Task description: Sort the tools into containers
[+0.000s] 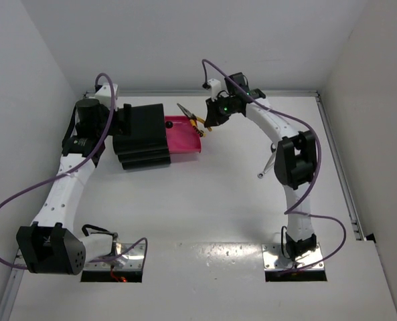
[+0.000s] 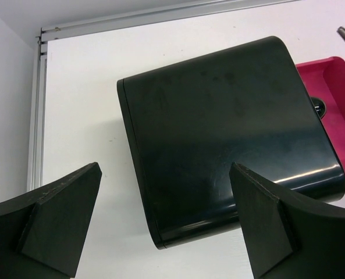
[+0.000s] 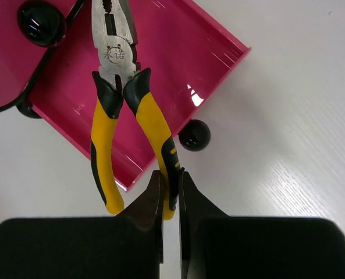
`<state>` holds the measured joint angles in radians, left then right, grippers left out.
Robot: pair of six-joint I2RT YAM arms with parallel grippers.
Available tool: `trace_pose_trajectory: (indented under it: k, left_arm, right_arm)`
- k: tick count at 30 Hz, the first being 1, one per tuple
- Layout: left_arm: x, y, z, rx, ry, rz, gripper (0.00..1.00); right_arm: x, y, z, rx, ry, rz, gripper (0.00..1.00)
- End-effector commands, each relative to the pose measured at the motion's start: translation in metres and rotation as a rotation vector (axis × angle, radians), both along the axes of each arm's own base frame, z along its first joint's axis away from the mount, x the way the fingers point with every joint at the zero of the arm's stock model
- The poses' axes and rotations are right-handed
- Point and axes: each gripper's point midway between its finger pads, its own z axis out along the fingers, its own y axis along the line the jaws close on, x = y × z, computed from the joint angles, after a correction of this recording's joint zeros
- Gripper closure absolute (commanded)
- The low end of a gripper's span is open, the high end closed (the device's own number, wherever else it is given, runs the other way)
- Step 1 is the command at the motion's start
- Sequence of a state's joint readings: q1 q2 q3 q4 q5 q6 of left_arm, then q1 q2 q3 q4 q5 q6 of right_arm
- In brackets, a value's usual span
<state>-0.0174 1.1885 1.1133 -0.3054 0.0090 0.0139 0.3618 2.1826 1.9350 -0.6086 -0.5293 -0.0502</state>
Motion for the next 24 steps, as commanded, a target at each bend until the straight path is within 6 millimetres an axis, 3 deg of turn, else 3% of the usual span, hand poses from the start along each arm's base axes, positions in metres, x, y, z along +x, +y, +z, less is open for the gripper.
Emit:
trace_pose_trajectory:
  k: [1, 6, 7, 10, 24]
  left_arm:
    - [0.004, 0.001, 0.006, -0.011, -0.023, 0.002, 0.01]
    - [0.005, 0.001, 0.01, -0.02, -0.032, 0.005, 0.01]
    - [0.005, 0.001, 0.011, -0.02, -0.032, 0.005, 0.01]
    - [0.005, 0.001, 0.011, -0.02, -0.032, 0.005, 0.01]
    - [0.006, -0.001, 0.007, -0.023, -0.022, -0.003, 0.01]
  right_arm:
    - [0.016, 0.016, 0.032, 0.033, -0.065, -0.057, 1.0]
    - [0.012, 0.031, 0.018, 0.003, -0.028, -0.06, 1.0]
    - [0.014, 0.032, 0.023, 0.008, -0.039, -0.06, 1.0]
    - [0.014, 0.038, 0.007, 0.002, -0.007, -0.06, 1.0]
    - [0.001, 0.059, -0.014, -0.015, 0.029, -0.006, 1.0]
